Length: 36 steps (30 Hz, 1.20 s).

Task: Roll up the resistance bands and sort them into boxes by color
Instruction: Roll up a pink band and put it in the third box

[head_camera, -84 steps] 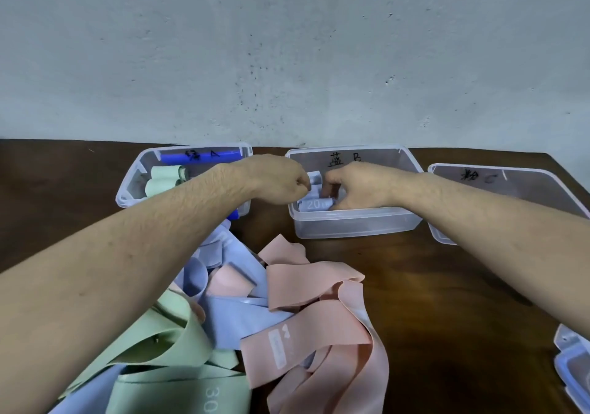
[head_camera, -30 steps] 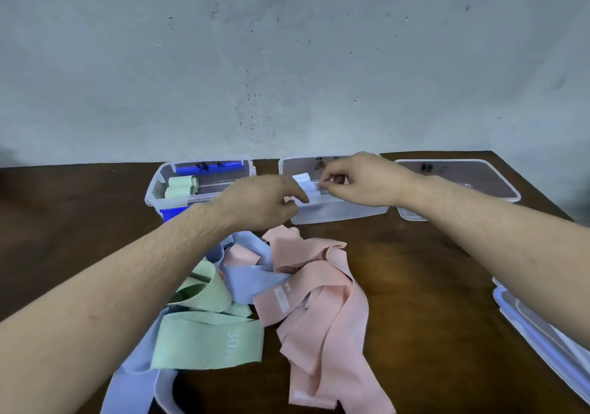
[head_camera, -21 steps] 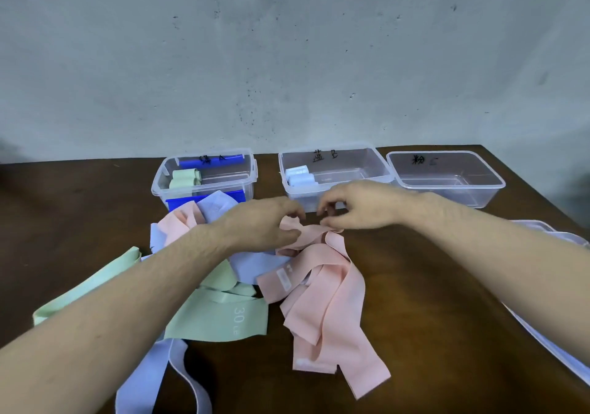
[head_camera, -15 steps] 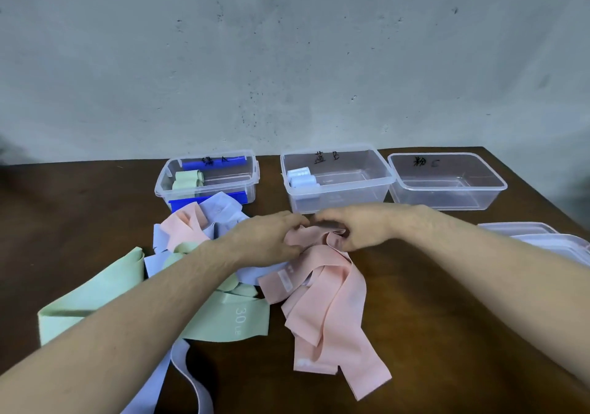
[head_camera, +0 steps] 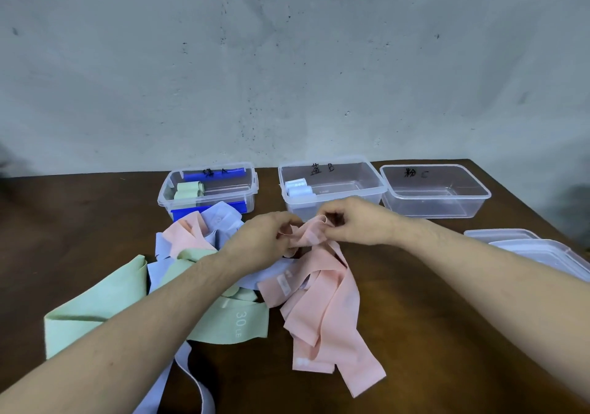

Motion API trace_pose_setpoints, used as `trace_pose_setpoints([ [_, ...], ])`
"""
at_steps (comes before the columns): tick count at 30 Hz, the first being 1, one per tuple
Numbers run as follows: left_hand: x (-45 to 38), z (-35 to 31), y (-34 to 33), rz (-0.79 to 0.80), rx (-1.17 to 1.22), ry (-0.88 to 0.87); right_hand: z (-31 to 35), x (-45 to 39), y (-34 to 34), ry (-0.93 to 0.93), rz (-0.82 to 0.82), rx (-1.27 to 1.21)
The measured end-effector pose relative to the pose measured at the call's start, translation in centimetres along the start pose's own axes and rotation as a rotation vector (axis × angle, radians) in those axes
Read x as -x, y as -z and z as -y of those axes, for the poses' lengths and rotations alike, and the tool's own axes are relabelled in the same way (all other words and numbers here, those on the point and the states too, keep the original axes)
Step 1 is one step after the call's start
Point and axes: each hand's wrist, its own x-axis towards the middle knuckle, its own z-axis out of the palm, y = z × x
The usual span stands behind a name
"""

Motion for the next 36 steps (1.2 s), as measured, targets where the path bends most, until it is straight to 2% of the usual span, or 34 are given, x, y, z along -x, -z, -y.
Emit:
trace_pose_setpoints([
  [6,1.5,-0.7,1.6,-0.040,0.088,-0.106,2.5,1.7,1.0,-0.032,-0.142,-0.232],
  [11,3.1,-1.8,2.6,-0.066,0.234,-0.034,4.5,3.6,1.6,-0.127,-0.171,-0.438],
  [16,4.9,-3.5,3.4,-0.057,0.385,-0.052,6.3,5.4,1.5,-0.157,-0.221,-0.632],
  [21,6.4,-5.3,3.5,-0.016,0.433,-0.061,7.2,7.0,1.5,-0.189,-0.315,-0.683],
  [23,7.0,-6.3,3.2,0.015,0.526,-0.075,7.6,7.7,1.9,-0.202,-0.339,-0.728],
  [27,7.8,-8.1,2.9,0.096,0.619,-0.182,8.5,9.3,2.7,-0.237,-0.392,-0.762],
  [31,7.9,-9.8,2.8,0.005,0.535,-0.246,8.5,10.6,3.8,-0.247,-0.458,-0.785],
  [36,8.3,-12.2,2.3,0.033,0.658,-0.227,8.4,12.6,4.3,-0.256,-0.536,-0.866],
])
